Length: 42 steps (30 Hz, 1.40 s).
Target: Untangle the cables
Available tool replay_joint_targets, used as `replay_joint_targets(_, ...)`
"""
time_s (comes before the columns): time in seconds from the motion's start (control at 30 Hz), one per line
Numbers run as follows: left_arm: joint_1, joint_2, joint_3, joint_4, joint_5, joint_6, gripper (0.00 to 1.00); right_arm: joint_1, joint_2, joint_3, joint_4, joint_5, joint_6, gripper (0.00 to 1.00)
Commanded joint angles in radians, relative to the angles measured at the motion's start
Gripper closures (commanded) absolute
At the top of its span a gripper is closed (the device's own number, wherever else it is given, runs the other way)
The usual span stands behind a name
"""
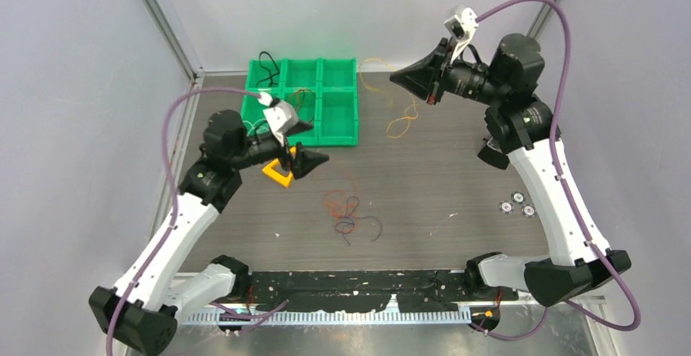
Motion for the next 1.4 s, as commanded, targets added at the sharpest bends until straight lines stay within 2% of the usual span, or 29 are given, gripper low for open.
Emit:
replay_joint_targets(0.0,0.005,-0.025,0.207,-0.082,-0.003,0.092,0.14,-0.001,-0.023,-0.074,0.028,-0.059,-0.036,0.95)
replay_joint_targets(0.07,0.004,0.0,0.273,-0.098,0.035,0.144,0.14,0.001,-0.018,-0.091,0.013,-0.091,-0.076,0.95)
replay_joint_targets(0.1,0.0,0.03,0.316,-0.127,0.068,0.22,0.13,0.002,-0.017,-0.098,-0.007,-0.105,-0.112,0.95)
replay_joint_targets(0.17,-0.023,0.109,0.435,-0.258,0.06,0.329,0.13,0.007,-0.011,-0.105,-0.032,-0.124,-0.158,0.95)
replay_joint_targets(0.27,-0.064,0.234,0.62,-0.376,0.035,0.415,0.2,0.026,0.001,-0.097,-0.088,-0.133,-0.225,0.95)
replay_joint_targets(0.37,-0.149,0.354,0.827,-0.527,-0.09,0.56,0.26,0.065,0.016,-0.069,-0.181,-0.115,-0.328,0.95)
replay_joint_targets(0.47,-0.215,0.432,0.958,-0.641,-0.182,0.679,0.31,0.094,0.038,-0.03,-0.261,-0.075,-0.42,0.95)
replay_joint_targets(0.63,-0.292,0.492,0.986,-0.685,-0.311,0.81,0.48,0.129,0.059,-0.003,-0.279,-0.057,-0.439,0.95)
replay_joint_targets(0.73,-0.306,0.5,0.969,-0.662,-0.333,0.816,0.58,0.144,0.066,0.01,-0.28,-0.049,-0.44,0.95)
replay_joint_targets(0.9,-0.307,0.489,0.912,-0.588,-0.321,0.803,0.79,0.147,0.083,0.006,-0.264,-0.039,-0.401,0.95)
replay_joint_targets(1.0,-0.307,0.478,0.882,-0.529,-0.334,0.779,1.0,0.147,0.096,0.009,-0.242,-0.05,-0.373,0.95)
replay_joint_targets(1.1,-0.3,0.473,0.871,-0.461,-0.357,0.658,1.0,0.147,0.107,0.014,-0.22,-0.039,-0.362,0.93)
replay_joint_targets(1.13,-0.286,0.468,0.867,-0.417,-0.357,0.572,1.0,0.147,0.11,0.015,-0.213,-0.014,-0.362,0.9)
replay_joint_targets(1.17,-0.268,0.463,0.859,-0.364,-0.357,0.463,1.0,0.146,0.111,0.015,-0.196,0.003,-0.355,0.78)
replay_joint_targets(1.2,-0.247,0.456,0.853,-0.316,-0.359,0.338,1.0,0.146,0.113,0.014,-0.173,0.042,-0.343,0.6)
replay_joint_targets(1.23,-0.226,0.45,0.843,-0.267,-0.37,0.188,1.0,0.144,0.113,0.01,-0.161,0.059,-0.335,0.51)
replay_joint_targets(1.27,-0.206,0.444,0.829,-0.227,-0.376,0.086,1.0,0.144,0.114,0.006,-0.134,0.09,-0.315,0.35)
replay_joint_targets(1.33,-0.176,0.416,0.763,-0.112,-0.378,-0.099,1.0,0.144,0.111,-0.011,-0.08,0.113,-0.279,0.21)
replay_joint_targets(1.37,-0.169,0.399,0.719,-0.051,-0.382,-0.161,1.0,0.145,0.107,-0.033,-0.057,0.115,-0.262,0.17)
